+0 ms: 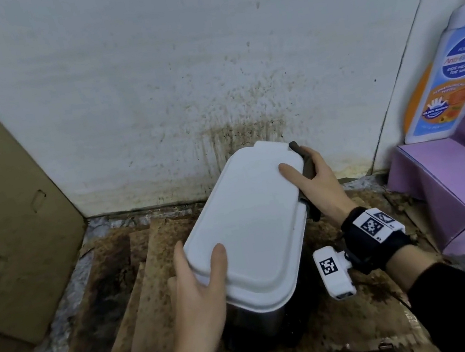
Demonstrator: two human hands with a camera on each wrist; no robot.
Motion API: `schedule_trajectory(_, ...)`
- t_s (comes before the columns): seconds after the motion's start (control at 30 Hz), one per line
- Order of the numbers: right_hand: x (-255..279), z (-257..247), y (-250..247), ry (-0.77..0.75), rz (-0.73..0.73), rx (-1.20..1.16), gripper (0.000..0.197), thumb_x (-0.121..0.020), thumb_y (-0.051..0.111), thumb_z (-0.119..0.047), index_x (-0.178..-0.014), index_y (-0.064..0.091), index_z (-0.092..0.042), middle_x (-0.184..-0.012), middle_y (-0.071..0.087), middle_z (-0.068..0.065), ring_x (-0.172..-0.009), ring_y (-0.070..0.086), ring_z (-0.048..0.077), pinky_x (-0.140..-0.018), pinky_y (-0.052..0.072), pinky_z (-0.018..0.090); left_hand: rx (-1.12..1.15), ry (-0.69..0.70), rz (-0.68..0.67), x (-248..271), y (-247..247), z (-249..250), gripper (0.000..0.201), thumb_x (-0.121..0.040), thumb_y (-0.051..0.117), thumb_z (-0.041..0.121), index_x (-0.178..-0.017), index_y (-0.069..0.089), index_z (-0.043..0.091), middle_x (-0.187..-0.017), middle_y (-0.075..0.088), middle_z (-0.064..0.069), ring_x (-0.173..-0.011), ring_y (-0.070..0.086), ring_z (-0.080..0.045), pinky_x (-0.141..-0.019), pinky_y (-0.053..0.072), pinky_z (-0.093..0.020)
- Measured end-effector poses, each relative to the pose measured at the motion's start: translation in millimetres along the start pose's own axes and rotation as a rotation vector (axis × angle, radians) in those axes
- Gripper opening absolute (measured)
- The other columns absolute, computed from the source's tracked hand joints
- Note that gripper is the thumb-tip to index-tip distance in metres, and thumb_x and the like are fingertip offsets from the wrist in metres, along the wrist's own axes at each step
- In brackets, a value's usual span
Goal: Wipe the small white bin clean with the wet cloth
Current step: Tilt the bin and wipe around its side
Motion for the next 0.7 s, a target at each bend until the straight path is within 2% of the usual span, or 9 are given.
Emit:
schedule_trajectory(0.07,4.4,6.1,-3.7,0.002,0.073,0.0,0.084,-0.072,0.078,-0.074,-0.145,0.047,-0.044,-0.149,0.049,-0.012,-0.137,0.052,0.019,-0.107,0.053,0.051,0.022,0.031,-0.033,-3.1,-2.1,8.8,0.089,-0.085,0.062,0.075,-0.158,0.032,0.033,-0.149,0.051,0.012,-0.134,0.053,-0.008,-0.109,0.047,-0.033)
schedule_trajectory(0.13,13.9,11.6,-7.2,0.012,0.174,0.02,0.086,-0.068,0.075,-0.079,-0.142,0.045,-0.047,-0.15,0.047,-0.009,-0.143,0.043,0.022,-0.113,0.046,0.055,0.04,0.035,-0.065,-9.9,-7.1,18.1,0.076,-0.094,0.061,0.054,-0.159,0.027,0.033,-0.141,0.047,0.025,-0.124,0.049,0.013,-0.095,0.043,-0.009)
schedule_trajectory(0.17,22.4,12.0,-8.7,0.018,0.233,0.023,0.087,-0.069,0.074,-0.078,-0.143,0.042,-0.046,-0.15,0.045,-0.007,-0.145,0.04,0.024,-0.114,0.043,0.056,0.047,0.041,-0.081,-14.7,-10.4,22.4,0.071,-0.095,0.06,0.051,-0.156,0.028,0.036,-0.14,0.046,0.028,-0.124,0.048,0.016,-0.095,0.043,-0.008)
schedule_trajectory(0.23,43.2,11.9,-11.5,0.039,0.345,0.022,0.092,-0.073,0.073,-0.071,-0.151,0.036,-0.04,-0.154,0.039,-0.003,-0.148,0.033,0.026,-0.117,0.039,0.052,0.04,0.055,-0.104,-25.1,-20.1,30.0,0.084,-0.091,0.06,0.066,-0.161,0.023,0.038,-0.15,0.04,0.025,-0.141,0.042,0.001,-0.113,0.042,-0.03)
schedule_trajectory(0.3,65.1,11.5,-11.0,0.061,0.435,0.036,0.091,-0.083,0.074,-0.061,-0.157,0.029,-0.033,-0.157,0.031,0.002,-0.151,0.022,0.027,-0.116,0.031,0.042,0.03,0.039,-0.124,-35.3,-26.9,34.2,0.096,-0.082,0.06,0.078,-0.161,0.018,0.044,-0.158,0.035,0.021,-0.144,0.041,-0.011,-0.117,0.04,-0.048)
schedule_trajectory(0.4,87.2,17.3,-5.2,0.1,0.535,0.033,0.089,-0.09,0.074,-0.048,-0.16,0.024,-0.028,-0.158,0.024,0.009,-0.148,0.016,0.028,-0.105,0.028,0.035,0.023,0.017,-0.144,-49.6,-29.4,36.9,0.094,-0.086,0.06,0.074,-0.162,0.014,0.042,-0.159,0.034,0.016,-0.14,0.045,-0.014,-0.115,0.043,-0.05)
schedule_trajectory(0.47,92.8,23.4,-1.6,0.123,0.555,0.022,0.091,-0.089,0.076,-0.047,-0.161,0.023,-0.028,-0.159,0.023,0.01,-0.146,0.018,0.03,-0.1,0.027,0.032,-0.012,0.017,-0.142,-56.6,-28.7,34.3,0.097,-0.082,0.059,0.081,-0.161,0.016,0.044,-0.163,0.032,0.014,-0.142,0.045,-0.018,-0.114,0.044,-0.053)
schedule_trajectory(0.57,94.0,28.5,0.8,0.115,0.555,-0.005,0.093,-0.087,0.078,-0.049,-0.16,0.024,-0.03,-0.157,0.023,0.009,-0.146,0.019,0.03,-0.102,0.031,0.034,-0.021,0.007,-0.132,-59.3,-27.7,24.9,0.096,-0.076,0.056,0.087,-0.157,0.024,0.047,-0.159,0.039,0.01,-0.138,0.05,-0.019,-0.11,0.048,-0.053)
schedule_trajectory(0.7,90.8,28.1,0.1,0.115,0.558,-0.018,0.09,-0.089,0.075,-0.051,-0.161,0.024,-0.031,-0.159,0.022,0.01,-0.149,0.017,0.03,-0.103,0.027,0.031,-0.037,0.016,-0.082,-54.6,-30.2,20.9,0.09,-0.074,0.056,0.09,-0.151,0.026,0.054,-0.159,0.037,0.008,-0.141,0.046,-0.021,-0.111,0.046,-0.055)
Point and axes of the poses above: each hand's wrist, its own x-axis away from the middle knuckle, its own y-axis out of the palm, z = x × y, the point moved 6 cm from there along -x, towards the middle knuckle
